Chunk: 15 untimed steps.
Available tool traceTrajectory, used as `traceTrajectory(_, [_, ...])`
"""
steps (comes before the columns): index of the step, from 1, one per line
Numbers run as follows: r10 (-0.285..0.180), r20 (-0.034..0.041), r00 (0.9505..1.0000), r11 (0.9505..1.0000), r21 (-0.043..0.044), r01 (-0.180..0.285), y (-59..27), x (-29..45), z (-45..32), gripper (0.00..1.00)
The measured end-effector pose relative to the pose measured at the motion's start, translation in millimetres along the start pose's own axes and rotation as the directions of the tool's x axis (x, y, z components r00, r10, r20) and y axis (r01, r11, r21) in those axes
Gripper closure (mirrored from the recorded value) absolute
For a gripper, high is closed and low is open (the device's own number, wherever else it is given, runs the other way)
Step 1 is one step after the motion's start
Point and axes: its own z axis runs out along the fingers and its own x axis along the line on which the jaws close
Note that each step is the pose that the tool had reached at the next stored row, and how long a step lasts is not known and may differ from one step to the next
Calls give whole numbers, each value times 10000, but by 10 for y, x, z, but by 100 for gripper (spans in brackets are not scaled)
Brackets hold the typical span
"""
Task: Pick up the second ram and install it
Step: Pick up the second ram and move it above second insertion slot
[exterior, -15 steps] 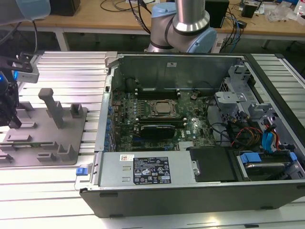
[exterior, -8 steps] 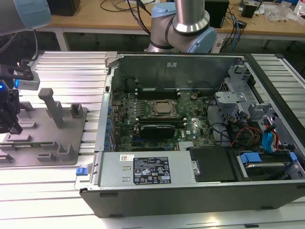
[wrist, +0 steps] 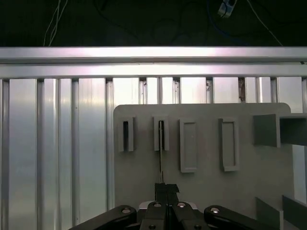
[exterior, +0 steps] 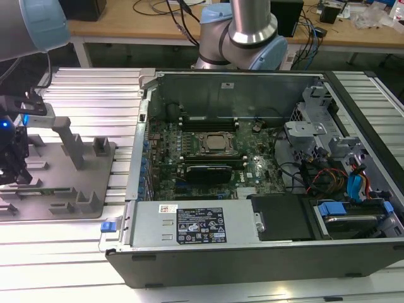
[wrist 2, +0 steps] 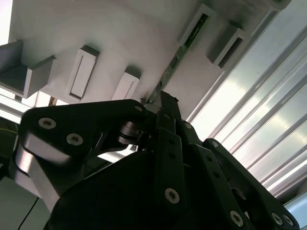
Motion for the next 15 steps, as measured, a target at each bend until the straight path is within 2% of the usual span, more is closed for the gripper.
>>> traceTrajectory(6, [-130, -6, 9999, 9999, -2, 130, 18, 14, 70, 92])
traceTrajectory(12, [-152, -9, 9999, 9999, -3, 152, 18, 14, 73, 92])
traceTrajectory(13, [-153, -9, 9999, 9999, -3, 153, 18, 14, 73, 86])
traceTrajectory(14, [-155, -9, 9999, 9999, -3, 155, 18, 14, 72, 73])
traceTrajectory(15, [-156, -9, 9999, 9999, -3, 156, 18, 14, 73, 73])
